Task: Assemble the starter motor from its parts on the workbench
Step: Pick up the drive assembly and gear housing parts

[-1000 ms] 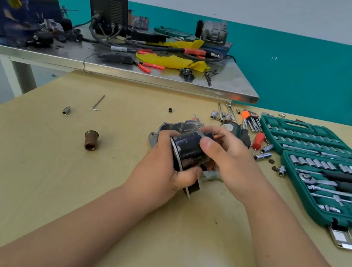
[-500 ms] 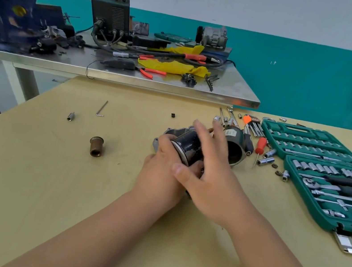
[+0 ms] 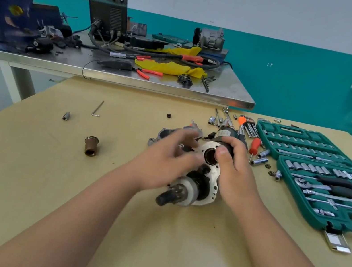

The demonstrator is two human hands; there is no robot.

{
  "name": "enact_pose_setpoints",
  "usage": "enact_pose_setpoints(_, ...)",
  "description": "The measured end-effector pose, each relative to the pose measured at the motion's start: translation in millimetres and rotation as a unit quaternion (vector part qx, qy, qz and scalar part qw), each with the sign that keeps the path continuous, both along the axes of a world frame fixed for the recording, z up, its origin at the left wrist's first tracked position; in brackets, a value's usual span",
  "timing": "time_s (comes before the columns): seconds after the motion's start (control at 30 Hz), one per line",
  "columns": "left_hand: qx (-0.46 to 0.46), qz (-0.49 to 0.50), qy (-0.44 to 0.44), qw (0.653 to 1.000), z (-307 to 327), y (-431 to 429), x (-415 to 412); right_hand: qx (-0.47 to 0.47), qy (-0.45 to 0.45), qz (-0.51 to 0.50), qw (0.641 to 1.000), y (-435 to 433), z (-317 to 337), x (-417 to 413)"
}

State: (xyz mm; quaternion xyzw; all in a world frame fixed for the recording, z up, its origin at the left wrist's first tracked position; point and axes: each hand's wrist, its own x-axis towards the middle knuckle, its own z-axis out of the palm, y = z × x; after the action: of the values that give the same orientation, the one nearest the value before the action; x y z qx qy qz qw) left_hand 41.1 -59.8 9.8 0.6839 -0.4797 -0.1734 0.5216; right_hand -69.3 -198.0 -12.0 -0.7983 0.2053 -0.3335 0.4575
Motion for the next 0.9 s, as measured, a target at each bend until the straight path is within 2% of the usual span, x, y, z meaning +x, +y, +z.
enact_pose_setpoints(0.03,-0.037,0.041,0.038,0.998,-4,1,10,0.024,0.001,-0.015,1.0,-4,-1,-1)
enact_pose_setpoints(0.07,-0.056,0.094,0.04,0.993,-9,3,18,0.037,-0.001,-0.034,0.999,-7,-1,-1)
enact_pose_setpoints(0.13,-0.028,0.18,0.004,0.983,-23,8,32,0.068,-0.023,-0.071,0.995,-14,3,-3)
enact_pose_setpoints(0.2,0.029,0.211,-0.036,0.976,-35,9,39,0.15,-0.058,-0.086,0.983,-23,8,-3)
enact_pose_setpoints(0.23,0.049,0.215,-0.054,0.974,-39,8,41,0.214,-0.083,-0.095,0.969,-27,11,-3)
enact_pose_setpoints(0.33,0.06,0.233,-0.114,0.964,-45,0,40,0.395,-0.179,-0.109,0.894,-42,13,-8)
enact_pose_setpoints(0.4,0.05,0.248,-0.16,0.954,-46,-5,34,0.466,-0.209,-0.099,0.854,-51,11,-11)
enact_pose_setpoints(0.47,0.042,0.247,-0.212,0.945,-47,-10,27,0.512,-0.207,-0.084,0.829,-60,7,-12)
enact_pose_setpoints(0.53,0.053,0.234,-0.268,0.933,-48,-16,20,0.511,-0.192,-0.095,0.832,-66,4,-11)
enact_pose_setpoints(0.67,0.063,0.218,-0.375,0.899,-47,-25,16,0.448,-0.151,-0.153,0.868,-71,-1,-9)
enact_pose_setpoints(0.73,0.067,0.187,-0.424,0.884,-41,-35,16,0.45,-0.141,-0.159,0.867,-74,-5,-8)
enact_pose_setpoints(0.83,0.234,0.123,-0.473,0.84,-30,-63,16,0.447,-0.139,-0.172,0.867,-74,-6,-9)
enact_pose_setpoints(0.9,0.346,0.098,-0.465,0.809,-24,-80,16,0.437,-0.128,-0.179,0.872,-74,-7,-10)
